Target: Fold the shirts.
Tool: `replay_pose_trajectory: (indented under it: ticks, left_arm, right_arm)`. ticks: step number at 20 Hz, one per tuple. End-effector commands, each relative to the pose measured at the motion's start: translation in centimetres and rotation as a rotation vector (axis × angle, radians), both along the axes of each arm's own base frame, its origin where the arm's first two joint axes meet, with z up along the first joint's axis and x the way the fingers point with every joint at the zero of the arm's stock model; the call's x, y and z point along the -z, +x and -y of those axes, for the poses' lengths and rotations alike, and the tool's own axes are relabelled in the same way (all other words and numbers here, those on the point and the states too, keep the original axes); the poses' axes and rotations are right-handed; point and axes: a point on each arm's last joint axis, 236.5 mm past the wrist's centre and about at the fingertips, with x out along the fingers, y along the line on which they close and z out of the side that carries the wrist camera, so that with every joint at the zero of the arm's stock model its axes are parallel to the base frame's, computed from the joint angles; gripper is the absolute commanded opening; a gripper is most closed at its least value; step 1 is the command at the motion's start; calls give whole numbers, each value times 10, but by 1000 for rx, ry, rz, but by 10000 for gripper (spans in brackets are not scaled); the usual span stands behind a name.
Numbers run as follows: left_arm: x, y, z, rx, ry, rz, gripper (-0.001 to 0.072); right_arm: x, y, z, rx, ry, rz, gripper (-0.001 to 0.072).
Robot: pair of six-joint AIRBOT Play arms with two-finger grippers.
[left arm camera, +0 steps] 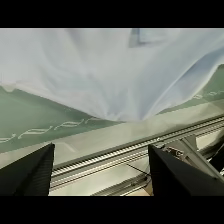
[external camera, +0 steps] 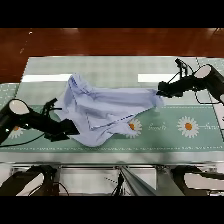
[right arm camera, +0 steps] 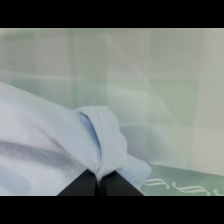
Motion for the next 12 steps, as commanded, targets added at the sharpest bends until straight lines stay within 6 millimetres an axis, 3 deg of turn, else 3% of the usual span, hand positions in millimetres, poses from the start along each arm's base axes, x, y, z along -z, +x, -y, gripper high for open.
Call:
replay_pose_trajectory:
  ticks: [1, 3, 9, 10, 11, 12]
  left_arm:
    - [25, -27, 18, 36, 25, -29, 685]
    - [37, -24, 26, 22, 50, 8, 682]
    - [54, 15, 61, -179, -3, 50, 659]
    - [59, 18, 64, -197, -3, 48, 532]
    - [62, 21, 65, -208, 0, 48, 243]
    - [62, 25, 66, -213, -1, 55, 22]
  right_arm:
    - [1, 0, 3, -18, -20, 7, 20]
    - [1, 1, 3, -15, -20, 13, 20]
    - [1, 1, 3, -15, -20, 13, 20]
    - [1, 1, 3, -15, -20, 12, 20]
    - [1, 1, 3, -16, -20, 11, 20]
    - [1, 0, 3, -19, -20, 7, 20]
